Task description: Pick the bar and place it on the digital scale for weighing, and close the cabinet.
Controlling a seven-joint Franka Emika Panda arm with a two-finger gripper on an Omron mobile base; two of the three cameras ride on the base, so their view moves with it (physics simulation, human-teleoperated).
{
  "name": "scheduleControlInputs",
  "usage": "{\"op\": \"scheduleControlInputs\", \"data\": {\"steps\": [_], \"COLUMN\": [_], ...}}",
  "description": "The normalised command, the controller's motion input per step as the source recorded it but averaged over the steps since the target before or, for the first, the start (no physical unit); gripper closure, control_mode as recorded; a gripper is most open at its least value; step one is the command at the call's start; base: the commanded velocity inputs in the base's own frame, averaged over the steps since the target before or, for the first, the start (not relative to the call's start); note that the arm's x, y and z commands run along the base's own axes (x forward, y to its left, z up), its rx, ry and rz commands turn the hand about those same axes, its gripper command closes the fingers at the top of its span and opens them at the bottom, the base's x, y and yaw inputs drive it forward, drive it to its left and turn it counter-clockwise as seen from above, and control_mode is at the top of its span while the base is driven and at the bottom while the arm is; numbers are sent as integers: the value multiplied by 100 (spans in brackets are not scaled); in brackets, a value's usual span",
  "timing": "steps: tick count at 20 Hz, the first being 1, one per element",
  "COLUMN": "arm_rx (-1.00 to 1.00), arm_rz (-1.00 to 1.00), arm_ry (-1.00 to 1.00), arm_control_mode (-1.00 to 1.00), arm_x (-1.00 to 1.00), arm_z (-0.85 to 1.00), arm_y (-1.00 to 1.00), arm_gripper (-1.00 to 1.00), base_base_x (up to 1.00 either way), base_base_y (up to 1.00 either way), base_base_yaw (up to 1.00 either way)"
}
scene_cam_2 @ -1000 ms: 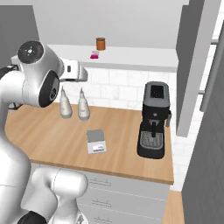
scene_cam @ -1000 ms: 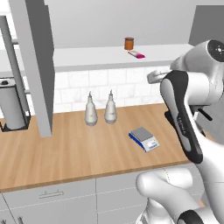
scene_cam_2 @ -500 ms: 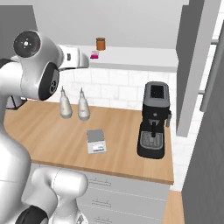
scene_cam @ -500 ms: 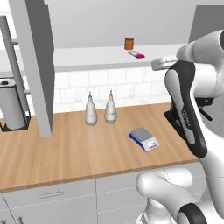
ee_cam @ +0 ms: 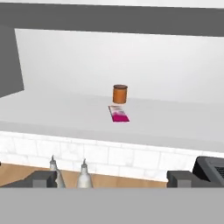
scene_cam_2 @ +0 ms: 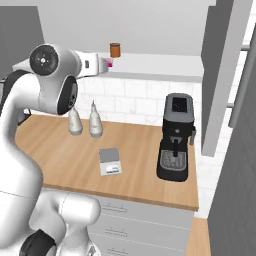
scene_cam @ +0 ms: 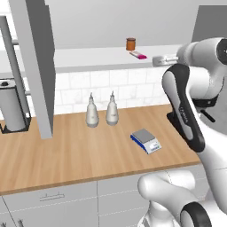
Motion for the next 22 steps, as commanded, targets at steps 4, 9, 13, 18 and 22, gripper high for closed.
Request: {"op": "scheduleControlInputs", "data": {"steps": [4, 9, 13, 18, 22], "arm_rx": [0, 0, 0, 0, 0], "arm_rz": [0, 0, 0, 0, 0], "arm_ry": [0, 0, 0, 1, 3], "arm_control_mode": [-100, -100, -100, -100, -100], "arm_x": [28, 12, 17, 22, 32], "arm_z": [17, 10, 6, 9, 1], "arm_y": [-16, -3, 0, 0, 0], "arm_gripper": [-100, -100, -100, -100, -100], "base_base_x": [0, 0, 0, 0, 0], "base_base_y": [0, 0, 0, 0, 0], "base_base_yaw": [0, 0, 0, 0, 0]}}
